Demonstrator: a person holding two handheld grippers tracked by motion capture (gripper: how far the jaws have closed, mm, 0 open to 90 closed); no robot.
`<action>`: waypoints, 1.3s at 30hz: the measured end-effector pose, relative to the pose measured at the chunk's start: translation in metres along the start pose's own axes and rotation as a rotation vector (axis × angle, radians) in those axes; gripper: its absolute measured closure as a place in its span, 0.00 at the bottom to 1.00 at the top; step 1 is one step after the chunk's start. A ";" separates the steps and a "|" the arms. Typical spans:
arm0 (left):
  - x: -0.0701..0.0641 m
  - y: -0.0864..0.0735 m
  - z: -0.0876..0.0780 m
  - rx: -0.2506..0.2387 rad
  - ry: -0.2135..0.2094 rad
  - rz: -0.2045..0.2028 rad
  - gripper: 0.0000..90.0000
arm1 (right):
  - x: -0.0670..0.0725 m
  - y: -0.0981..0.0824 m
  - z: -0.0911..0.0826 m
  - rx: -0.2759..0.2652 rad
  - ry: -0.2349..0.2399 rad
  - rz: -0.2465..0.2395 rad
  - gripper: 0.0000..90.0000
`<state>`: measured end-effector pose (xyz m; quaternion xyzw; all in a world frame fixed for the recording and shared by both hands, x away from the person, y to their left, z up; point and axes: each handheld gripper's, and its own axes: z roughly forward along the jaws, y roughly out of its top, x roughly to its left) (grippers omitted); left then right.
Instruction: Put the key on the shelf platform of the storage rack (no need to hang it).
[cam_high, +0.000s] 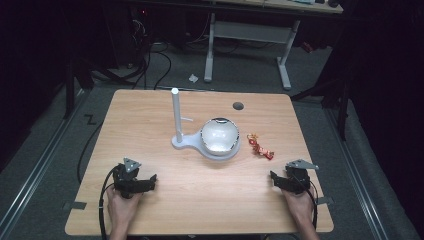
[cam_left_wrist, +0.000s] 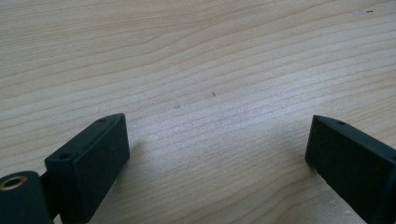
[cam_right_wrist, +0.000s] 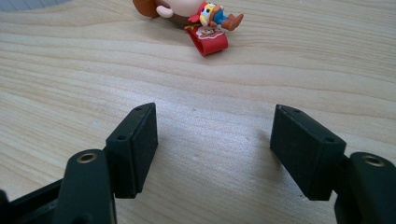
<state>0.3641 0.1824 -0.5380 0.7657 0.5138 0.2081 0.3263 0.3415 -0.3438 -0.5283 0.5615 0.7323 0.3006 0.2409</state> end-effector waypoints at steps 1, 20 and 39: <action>0.000 0.000 0.000 0.000 0.000 0.000 0.07 | 0.000 0.000 0.000 0.000 0.001 -0.001 0.37; 0.000 0.000 0.000 -0.001 0.001 -0.001 0.07 | 0.006 0.019 -0.018 -0.064 0.075 -0.103 0.45; 0.000 0.000 0.000 -0.003 0.005 -0.005 0.08 | 0.006 0.062 0.013 -0.044 0.122 -0.112 0.42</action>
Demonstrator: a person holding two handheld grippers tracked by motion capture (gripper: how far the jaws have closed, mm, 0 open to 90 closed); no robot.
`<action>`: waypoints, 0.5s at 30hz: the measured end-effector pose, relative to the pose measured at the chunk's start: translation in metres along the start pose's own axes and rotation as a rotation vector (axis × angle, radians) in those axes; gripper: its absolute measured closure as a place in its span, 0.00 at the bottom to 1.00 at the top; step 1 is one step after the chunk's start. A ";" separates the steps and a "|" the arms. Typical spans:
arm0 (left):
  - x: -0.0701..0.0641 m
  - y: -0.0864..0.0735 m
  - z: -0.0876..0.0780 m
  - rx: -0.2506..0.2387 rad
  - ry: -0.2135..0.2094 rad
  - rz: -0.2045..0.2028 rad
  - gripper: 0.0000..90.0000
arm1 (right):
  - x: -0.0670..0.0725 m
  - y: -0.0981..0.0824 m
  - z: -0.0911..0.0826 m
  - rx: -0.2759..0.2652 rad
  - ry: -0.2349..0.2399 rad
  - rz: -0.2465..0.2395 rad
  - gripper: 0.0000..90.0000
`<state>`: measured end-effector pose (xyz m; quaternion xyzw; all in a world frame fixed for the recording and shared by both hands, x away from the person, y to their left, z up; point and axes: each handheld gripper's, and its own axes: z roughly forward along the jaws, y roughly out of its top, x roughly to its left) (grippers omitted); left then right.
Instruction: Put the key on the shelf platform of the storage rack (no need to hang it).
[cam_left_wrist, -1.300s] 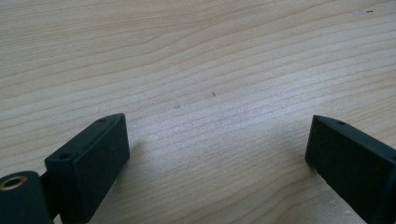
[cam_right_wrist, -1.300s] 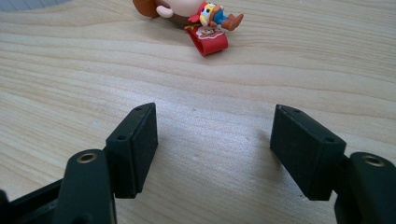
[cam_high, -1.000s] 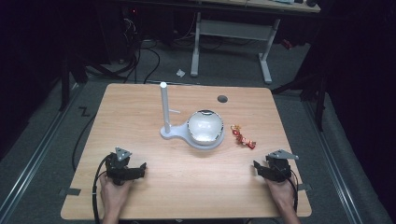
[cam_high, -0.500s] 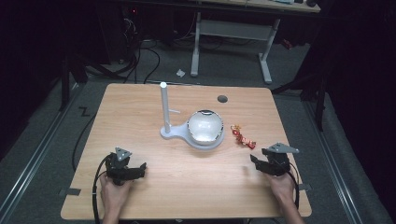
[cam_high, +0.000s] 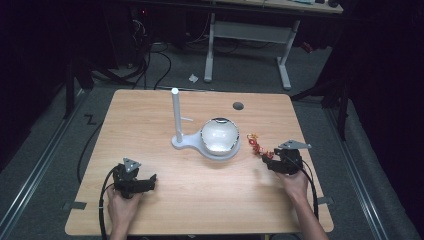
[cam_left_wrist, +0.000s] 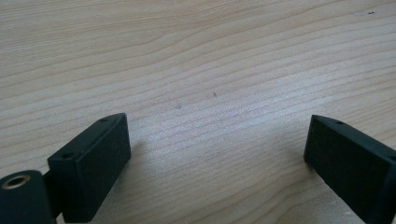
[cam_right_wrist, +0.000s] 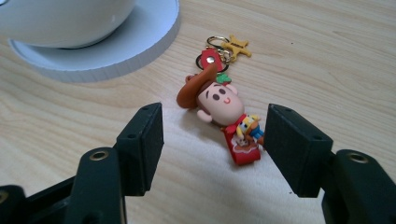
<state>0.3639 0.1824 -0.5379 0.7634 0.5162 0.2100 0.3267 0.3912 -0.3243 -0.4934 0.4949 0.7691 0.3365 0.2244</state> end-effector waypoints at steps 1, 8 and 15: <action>0.000 0.000 0.000 0.001 -0.001 0.000 0.08 | -0.001 0.003 0.006 0.004 -0.002 0.004 0.42; 0.000 0.000 0.000 0.000 0.001 0.000 0.08 | -0.005 0.011 0.022 0.016 0.012 -0.009 0.42; 0.000 0.000 0.000 0.000 0.001 0.000 0.08 | -0.008 0.015 0.035 0.046 0.020 -0.015 0.43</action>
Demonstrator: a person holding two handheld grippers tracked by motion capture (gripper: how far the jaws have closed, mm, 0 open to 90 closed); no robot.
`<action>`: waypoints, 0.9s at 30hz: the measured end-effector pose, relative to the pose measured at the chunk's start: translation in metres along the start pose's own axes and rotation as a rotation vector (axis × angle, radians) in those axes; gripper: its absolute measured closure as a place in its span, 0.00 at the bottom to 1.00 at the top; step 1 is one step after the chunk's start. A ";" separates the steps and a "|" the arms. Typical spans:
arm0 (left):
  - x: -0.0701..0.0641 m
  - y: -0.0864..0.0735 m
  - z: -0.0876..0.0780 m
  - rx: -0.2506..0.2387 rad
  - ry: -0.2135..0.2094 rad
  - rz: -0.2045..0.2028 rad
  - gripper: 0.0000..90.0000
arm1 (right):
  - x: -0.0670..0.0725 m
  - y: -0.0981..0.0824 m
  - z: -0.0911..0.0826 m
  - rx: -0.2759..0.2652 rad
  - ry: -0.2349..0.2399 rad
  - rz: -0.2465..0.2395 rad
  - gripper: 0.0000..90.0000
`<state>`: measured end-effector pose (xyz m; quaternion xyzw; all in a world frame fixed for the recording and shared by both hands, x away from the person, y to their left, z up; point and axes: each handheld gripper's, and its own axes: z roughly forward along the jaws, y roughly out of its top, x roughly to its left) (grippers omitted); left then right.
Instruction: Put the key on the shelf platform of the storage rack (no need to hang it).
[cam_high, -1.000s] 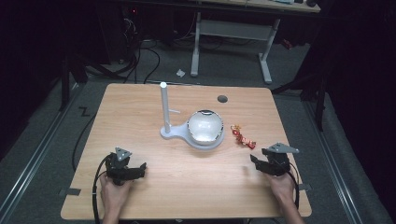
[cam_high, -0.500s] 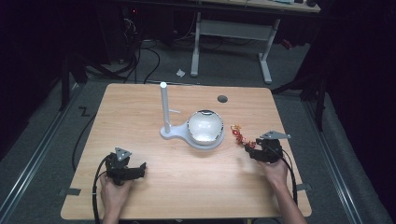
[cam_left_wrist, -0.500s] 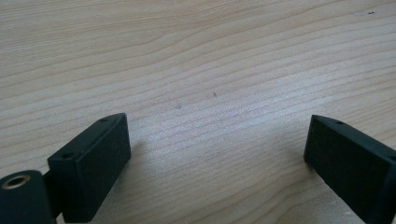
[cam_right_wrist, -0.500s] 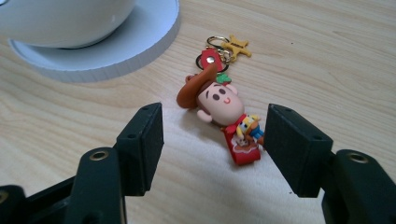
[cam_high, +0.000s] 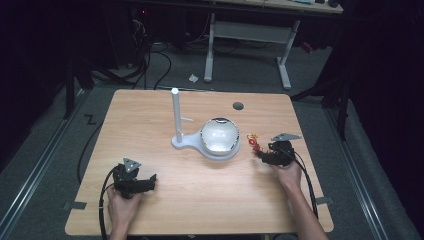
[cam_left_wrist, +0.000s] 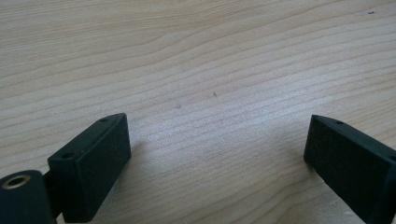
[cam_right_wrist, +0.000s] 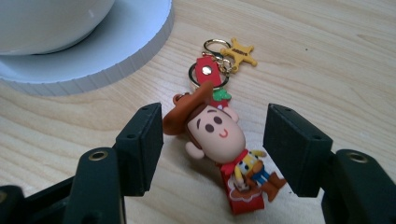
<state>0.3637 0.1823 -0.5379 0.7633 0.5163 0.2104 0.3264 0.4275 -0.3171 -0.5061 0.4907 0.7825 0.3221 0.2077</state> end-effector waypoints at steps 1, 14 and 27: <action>0.000 0.000 0.000 0.000 0.000 0.000 0.08 | -0.001 0.001 0.003 -0.008 0.011 0.007 0.43; 0.000 0.000 0.000 0.000 0.001 0.000 0.08 | 0.005 0.004 0.025 0.062 0.014 -0.031 0.46; 0.000 0.000 -0.001 0.001 0.001 0.001 0.09 | 0.004 0.003 0.027 0.037 0.020 -0.041 0.52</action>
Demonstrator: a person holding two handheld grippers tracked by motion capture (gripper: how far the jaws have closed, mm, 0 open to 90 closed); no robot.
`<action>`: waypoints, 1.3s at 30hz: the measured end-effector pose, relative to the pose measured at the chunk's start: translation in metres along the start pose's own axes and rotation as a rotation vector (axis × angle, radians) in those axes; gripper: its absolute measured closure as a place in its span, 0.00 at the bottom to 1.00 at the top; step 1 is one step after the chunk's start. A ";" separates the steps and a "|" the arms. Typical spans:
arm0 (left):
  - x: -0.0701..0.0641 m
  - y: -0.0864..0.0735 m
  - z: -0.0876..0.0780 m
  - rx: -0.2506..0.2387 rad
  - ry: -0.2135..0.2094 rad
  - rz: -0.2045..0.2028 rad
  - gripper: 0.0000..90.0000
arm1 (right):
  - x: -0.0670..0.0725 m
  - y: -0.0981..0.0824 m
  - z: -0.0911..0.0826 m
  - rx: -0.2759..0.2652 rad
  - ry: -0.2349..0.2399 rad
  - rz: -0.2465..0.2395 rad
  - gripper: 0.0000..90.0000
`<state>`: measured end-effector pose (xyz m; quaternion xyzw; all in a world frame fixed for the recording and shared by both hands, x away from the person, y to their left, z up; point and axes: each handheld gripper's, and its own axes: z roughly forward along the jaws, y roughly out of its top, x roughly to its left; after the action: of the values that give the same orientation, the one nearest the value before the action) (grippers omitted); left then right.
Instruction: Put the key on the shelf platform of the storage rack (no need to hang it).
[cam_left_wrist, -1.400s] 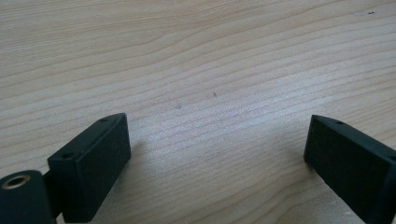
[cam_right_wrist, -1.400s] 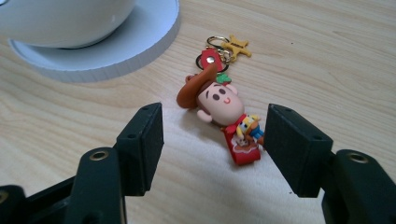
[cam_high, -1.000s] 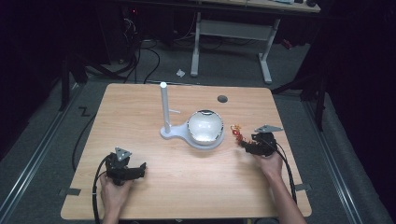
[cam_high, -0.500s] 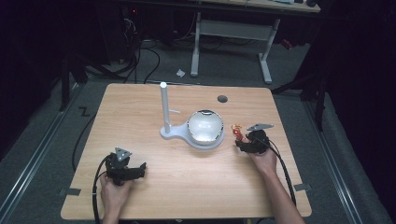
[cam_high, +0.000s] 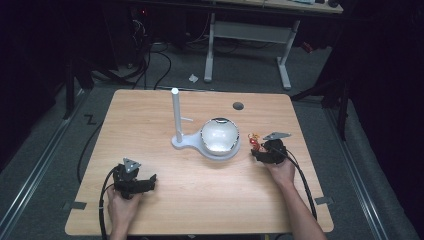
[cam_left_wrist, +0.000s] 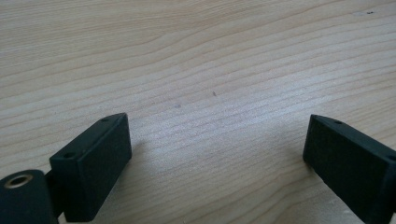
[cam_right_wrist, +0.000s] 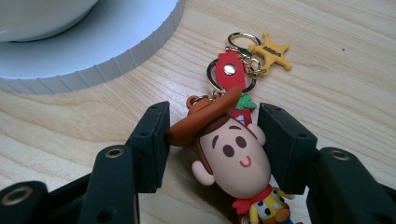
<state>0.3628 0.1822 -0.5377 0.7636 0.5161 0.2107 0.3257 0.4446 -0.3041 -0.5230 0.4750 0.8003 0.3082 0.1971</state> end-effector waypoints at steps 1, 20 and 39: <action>0.000 0.000 0.000 -0.001 0.000 0.000 0.09 | 0.000 0.000 0.000 -0.004 0.004 0.003 0.52; 0.000 0.000 0.000 -0.001 0.000 -0.001 0.09 | -0.006 0.008 -0.034 -0.115 0.078 0.055 0.52; 0.000 0.000 0.000 -0.003 -0.005 0.002 0.10 | -0.008 0.023 -0.106 -0.264 0.127 0.087 0.52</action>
<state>0.3628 0.1820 -0.5377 0.7642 0.5142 0.2099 0.3280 0.3988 -0.3354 -0.4295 0.4587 0.7424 0.4485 0.1932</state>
